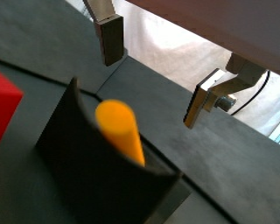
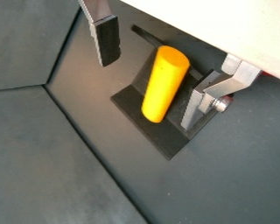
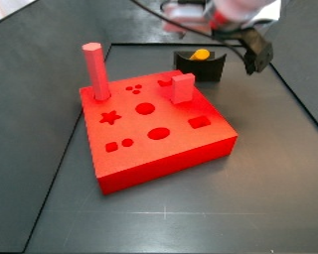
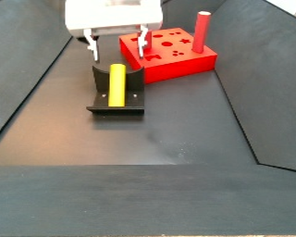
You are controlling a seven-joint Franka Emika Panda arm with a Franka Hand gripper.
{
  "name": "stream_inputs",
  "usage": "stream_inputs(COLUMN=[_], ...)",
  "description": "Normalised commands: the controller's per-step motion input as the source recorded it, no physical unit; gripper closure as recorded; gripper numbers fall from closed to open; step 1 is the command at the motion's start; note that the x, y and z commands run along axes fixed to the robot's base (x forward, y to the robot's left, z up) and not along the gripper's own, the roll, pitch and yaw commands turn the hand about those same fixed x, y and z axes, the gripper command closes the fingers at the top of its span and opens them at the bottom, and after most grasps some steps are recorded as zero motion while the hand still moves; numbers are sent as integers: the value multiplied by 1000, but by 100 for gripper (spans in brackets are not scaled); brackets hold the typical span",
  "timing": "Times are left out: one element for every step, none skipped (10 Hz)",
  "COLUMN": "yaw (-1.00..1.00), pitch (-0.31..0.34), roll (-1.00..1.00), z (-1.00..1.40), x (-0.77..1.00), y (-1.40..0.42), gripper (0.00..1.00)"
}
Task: Pick up the oval object. Move up. Place the oval object on the fixture. Regrasp the oval object. Move to above the board. Insert the oval object.
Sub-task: Regrasp the oval object.
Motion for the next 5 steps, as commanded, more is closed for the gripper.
stream_inputs(yaw=[-27,-39,-47,-46,-39], pitch=[-101,-83,-63,-45,-33], roll=[82,79,75,70,74], z=[-903,-754,-605,-410,-268], x=[105,92,76,69,62], y=[27,19,15,9,8], gripper=[0,0,0,0,0])
